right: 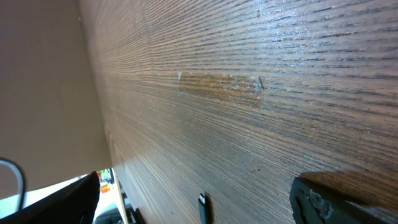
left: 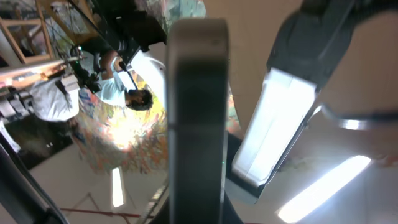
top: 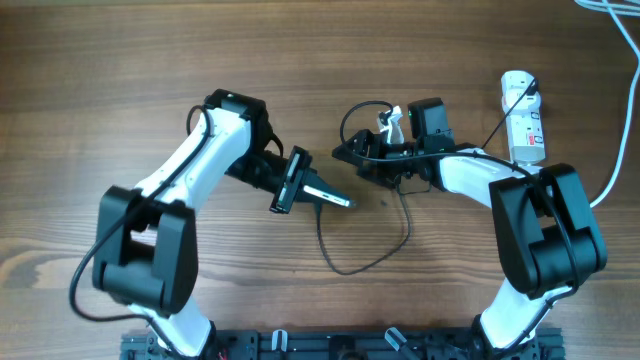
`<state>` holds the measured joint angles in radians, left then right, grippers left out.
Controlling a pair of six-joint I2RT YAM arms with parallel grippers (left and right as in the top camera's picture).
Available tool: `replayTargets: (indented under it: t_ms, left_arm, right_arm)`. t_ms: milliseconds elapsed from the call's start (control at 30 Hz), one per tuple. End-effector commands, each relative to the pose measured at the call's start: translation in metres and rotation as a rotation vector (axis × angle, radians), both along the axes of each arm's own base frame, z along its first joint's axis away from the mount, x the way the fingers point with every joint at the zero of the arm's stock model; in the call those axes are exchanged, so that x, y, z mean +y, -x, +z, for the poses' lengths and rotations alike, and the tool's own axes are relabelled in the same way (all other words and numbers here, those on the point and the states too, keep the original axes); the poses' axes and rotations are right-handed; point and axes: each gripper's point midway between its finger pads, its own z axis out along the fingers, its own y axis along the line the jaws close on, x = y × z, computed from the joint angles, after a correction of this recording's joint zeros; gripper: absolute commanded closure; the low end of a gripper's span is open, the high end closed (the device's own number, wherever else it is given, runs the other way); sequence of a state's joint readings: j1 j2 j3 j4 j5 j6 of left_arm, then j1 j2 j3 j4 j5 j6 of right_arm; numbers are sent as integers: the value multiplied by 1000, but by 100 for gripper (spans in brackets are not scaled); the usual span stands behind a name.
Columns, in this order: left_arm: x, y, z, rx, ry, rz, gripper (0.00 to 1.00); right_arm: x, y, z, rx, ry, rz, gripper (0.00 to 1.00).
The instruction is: Plug charger to phone and switch on socket
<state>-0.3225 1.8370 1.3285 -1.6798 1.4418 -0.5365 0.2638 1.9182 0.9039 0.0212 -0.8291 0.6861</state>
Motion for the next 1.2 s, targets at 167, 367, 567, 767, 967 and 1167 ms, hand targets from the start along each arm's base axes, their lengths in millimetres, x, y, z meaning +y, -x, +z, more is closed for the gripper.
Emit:
replayTargets:
  t_ms: [167, 367, 567, 767, 967, 1167]
  left_arm:
    - [5, 19, 51, -157, 92, 20, 96]
    - [6, 20, 53, -164, 95, 21, 96]
    - [6, 20, 53, -124, 78, 24, 96]
    - [6, 20, 53, -43, 45, 32, 96]
    - [6, 20, 53, -29, 41, 34, 96]
    - [5, 20, 54, -17, 43, 38, 96]
  right_arm:
    - [-36, 10, -65, 75, 244, -100, 0]
    - [-36, 10, -65, 74, 244, -99, 0]
    - [-36, 10, -65, 75, 244, -100, 0]
    - [-36, 10, -65, 75, 244, -100, 0]
    - [-36, 10, -65, 75, 244, -100, 0]
    - [-36, 10, -65, 75, 244, -100, 0]
